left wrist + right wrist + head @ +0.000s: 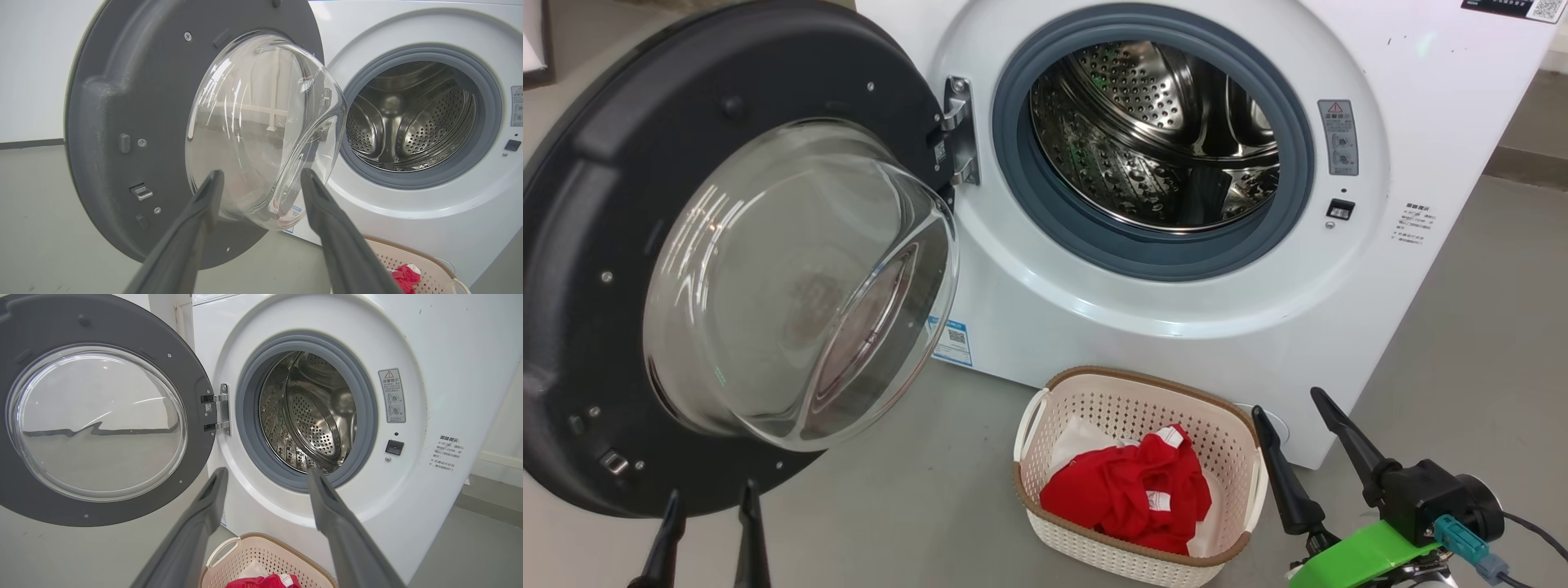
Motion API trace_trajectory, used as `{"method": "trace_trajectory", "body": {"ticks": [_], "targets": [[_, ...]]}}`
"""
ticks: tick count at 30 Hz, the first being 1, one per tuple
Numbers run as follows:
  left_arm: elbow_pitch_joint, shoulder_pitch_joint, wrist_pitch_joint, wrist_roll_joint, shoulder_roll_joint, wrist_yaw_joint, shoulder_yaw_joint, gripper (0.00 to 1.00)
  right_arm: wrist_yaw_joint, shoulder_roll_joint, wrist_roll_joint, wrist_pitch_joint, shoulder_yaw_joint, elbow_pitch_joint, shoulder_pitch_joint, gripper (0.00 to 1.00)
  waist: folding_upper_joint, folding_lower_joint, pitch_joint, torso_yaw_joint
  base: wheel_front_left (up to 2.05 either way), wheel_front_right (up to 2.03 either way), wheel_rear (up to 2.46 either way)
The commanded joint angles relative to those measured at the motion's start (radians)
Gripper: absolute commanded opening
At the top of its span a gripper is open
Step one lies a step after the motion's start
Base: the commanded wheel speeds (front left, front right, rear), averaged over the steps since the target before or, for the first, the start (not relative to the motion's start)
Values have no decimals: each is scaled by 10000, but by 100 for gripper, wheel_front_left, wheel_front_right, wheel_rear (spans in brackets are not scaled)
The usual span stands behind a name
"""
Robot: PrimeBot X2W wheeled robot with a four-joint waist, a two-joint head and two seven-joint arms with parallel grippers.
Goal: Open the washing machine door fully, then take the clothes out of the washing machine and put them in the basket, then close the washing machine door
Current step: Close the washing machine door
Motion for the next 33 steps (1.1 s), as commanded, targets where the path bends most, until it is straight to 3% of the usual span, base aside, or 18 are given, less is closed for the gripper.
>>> {"method": "trace_trajectory", "body": {"ticks": [1,2,3,12,22,27,33], "targets": [[-243,-134,-107,53,167,102,333,69,63,-97,67,-63,244,-203,-278,100,0,0,-3,-4,0,0,0],[-229,-137,-104,62,180,104,313,29,63,-96,69,-63,243,-195,-279,100,0,0,-7,-8,0,0,0],[-227,-145,-97,61,191,102,296,0,63,-96,72,-63,239,-188,-277,100,0,0,-10,-11,0,0,0],[-1727,-1144,-82,496,855,526,584,0,63,-126,102,-63,196,-140,-185,100,0,0,-48,-54,0,0,0],[-2356,-3383,507,953,2210,1281,1560,0,63,-266,71,-63,107,-141,-49,100,0,0,-149,-222,0,0,0],[-1352,-4823,763,-711,2365,1254,2687,0,63,-270,48,-63,92,-147,-10,100,0,0,-187,-378,0,0,0],[885,-6261,1269,-2707,2582,1138,3928,0,63,-209,123,-63,-1,-116,-6,100,0,0,-189,-485,0,0,0]]}}
